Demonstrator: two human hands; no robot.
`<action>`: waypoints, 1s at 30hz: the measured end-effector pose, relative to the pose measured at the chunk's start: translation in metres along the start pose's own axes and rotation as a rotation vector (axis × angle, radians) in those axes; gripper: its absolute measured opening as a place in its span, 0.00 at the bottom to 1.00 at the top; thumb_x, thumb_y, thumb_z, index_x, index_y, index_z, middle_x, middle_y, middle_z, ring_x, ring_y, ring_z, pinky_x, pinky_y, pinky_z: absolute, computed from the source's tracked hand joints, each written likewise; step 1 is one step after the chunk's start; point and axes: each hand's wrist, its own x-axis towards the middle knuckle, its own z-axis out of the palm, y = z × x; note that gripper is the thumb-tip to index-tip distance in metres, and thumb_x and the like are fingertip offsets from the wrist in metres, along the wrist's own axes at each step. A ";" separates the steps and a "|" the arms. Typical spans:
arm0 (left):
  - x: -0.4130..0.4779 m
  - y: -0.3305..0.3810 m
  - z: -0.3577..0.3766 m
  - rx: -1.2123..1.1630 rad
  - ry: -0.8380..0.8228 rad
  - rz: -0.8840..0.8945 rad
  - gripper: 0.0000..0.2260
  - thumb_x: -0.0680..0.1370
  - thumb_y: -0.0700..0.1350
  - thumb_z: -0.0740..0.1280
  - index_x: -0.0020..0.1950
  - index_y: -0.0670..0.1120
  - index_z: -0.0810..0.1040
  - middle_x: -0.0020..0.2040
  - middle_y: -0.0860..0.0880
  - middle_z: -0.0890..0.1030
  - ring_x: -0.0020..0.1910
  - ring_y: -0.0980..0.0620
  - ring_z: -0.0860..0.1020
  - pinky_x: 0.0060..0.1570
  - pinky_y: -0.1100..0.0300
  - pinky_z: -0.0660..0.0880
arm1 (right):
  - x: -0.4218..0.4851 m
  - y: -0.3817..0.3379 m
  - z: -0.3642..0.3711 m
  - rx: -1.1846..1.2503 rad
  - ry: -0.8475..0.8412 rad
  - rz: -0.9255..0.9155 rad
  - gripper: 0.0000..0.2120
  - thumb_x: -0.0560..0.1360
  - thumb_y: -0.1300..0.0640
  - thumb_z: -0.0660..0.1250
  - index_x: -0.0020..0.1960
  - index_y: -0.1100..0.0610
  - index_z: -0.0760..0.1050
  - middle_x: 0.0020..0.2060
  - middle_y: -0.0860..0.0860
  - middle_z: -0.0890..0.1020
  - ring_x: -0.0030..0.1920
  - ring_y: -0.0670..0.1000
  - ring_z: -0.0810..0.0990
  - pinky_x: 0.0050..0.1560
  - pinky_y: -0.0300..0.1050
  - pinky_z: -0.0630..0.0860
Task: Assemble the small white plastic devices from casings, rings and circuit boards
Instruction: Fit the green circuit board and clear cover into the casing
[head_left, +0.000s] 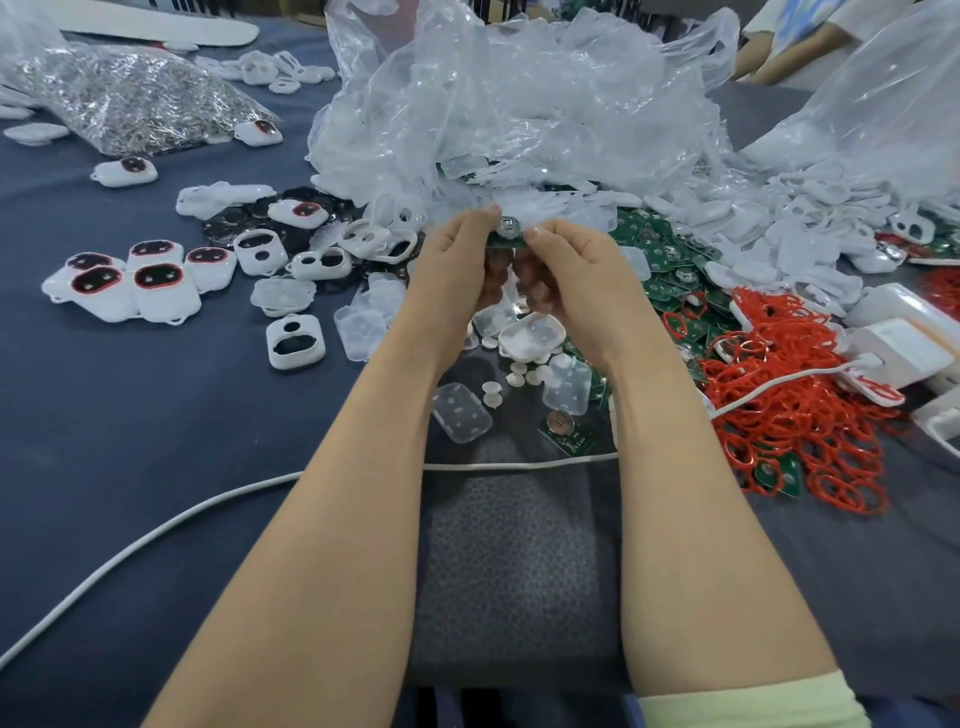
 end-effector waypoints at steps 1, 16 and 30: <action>0.000 -0.001 0.000 0.035 -0.008 0.013 0.14 0.82 0.46 0.59 0.36 0.47 0.72 0.27 0.54 0.70 0.26 0.57 0.66 0.29 0.65 0.64 | 0.000 0.001 -0.001 0.011 -0.006 0.009 0.14 0.81 0.57 0.59 0.37 0.55 0.73 0.27 0.46 0.74 0.26 0.44 0.68 0.29 0.35 0.66; 0.003 0.000 -0.012 -0.392 -0.162 -0.236 0.12 0.79 0.45 0.66 0.37 0.44 0.81 0.32 0.48 0.79 0.31 0.57 0.77 0.35 0.68 0.77 | 0.000 0.000 0.002 0.219 -0.091 -0.056 0.19 0.79 0.59 0.57 0.29 0.53 0.72 0.21 0.46 0.67 0.22 0.45 0.60 0.25 0.35 0.58; 0.003 0.000 -0.013 -0.443 -0.217 -0.186 0.24 0.82 0.49 0.57 0.28 0.43 0.74 0.22 0.48 0.72 0.26 0.54 0.73 0.40 0.61 0.66 | -0.003 -0.006 0.035 0.297 0.000 -0.125 0.18 0.82 0.62 0.55 0.33 0.58 0.67 0.22 0.47 0.67 0.22 0.40 0.66 0.27 0.32 0.63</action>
